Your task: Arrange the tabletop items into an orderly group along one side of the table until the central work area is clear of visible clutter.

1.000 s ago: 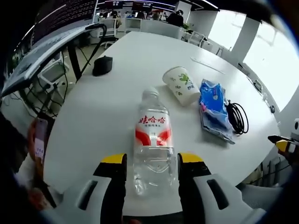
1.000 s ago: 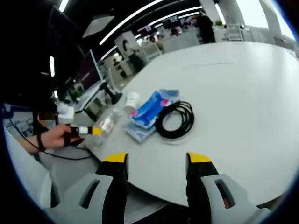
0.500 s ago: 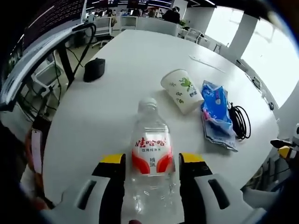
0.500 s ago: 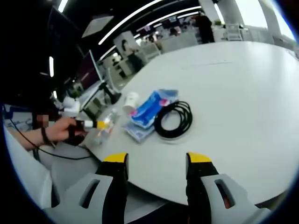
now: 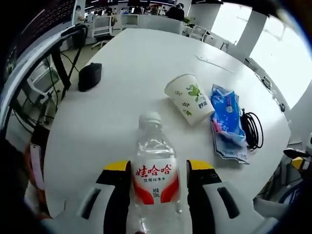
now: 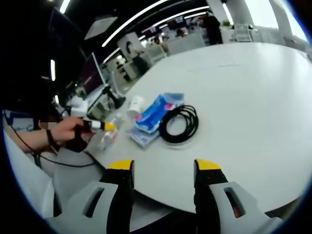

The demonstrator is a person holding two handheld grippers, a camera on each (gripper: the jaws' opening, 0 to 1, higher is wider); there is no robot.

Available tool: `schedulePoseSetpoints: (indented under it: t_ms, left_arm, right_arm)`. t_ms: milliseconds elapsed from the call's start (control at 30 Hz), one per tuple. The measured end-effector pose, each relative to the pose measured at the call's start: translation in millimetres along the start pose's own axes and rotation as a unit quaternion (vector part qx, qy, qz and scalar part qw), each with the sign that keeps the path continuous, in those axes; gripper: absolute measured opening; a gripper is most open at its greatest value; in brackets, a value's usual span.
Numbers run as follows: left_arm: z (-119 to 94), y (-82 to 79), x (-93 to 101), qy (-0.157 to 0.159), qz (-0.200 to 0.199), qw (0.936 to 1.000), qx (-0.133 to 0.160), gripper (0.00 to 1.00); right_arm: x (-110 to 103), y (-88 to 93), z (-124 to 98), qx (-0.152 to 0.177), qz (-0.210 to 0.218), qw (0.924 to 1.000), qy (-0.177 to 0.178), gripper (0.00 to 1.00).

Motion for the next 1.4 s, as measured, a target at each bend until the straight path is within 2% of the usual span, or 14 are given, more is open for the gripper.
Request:
schedulePoseSetpoints:
  t_ms: [233, 400, 533, 833, 1133, 1400]
  left_arm:
    - [4.6, -1.3, -4.8, -0.007, 0.004, 0.9997, -0.025, 0.43]
    - [9.7, 0.7, -5.7, -0.001, 0.018, 0.9987, -0.047, 0.43]
    - [12.3, 2.8, -4.4, 0.007, 0.014, 0.9983, -0.055, 0.42]
    - [9.9, -0.9, -5.5, 0.003, -0.001, 0.9996, -0.028, 0.4]
    - [1.4, -13.0, -9.1, -0.006, -0.012, 0.9999, 0.006, 0.4]
    - [-6.3, -17.7, -7.1, -0.004, -0.006, 0.9996, 0.028, 0.39]
  right_arm:
    - [0.4, 3.2, -2.1, -0.002, 0.004, 1.0, 0.003, 0.47]
    - [-1.1, 4.4, -1.0, -0.006, 0.002, 1.0, 0.0, 0.47]
    - [-1.5, 2.9, 0.7, -0.005, 0.002, 1.0, -0.001, 0.47]
    - [-0.6, 2.0, 1.5, -0.005, 0.002, 1.0, -0.002, 0.46]
    - [-2.7, 4.1, 2.8, -0.007, 0.002, 1.0, -0.004, 0.46]
    - [-3.8, 3.8, 4.0, -0.005, 0.003, 1.0, -0.006, 0.45]
Point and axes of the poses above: the point that each gripper's makers call its tool centre point, and the gripper's own axes: z roughly forward along the fingers, x roughly to its right, y roughly out of its underside, the point moved 1 cm from there along -z, roughly backward along the fingers, and after that the axes turned 14 degrees about x, right-handed, at the moved point
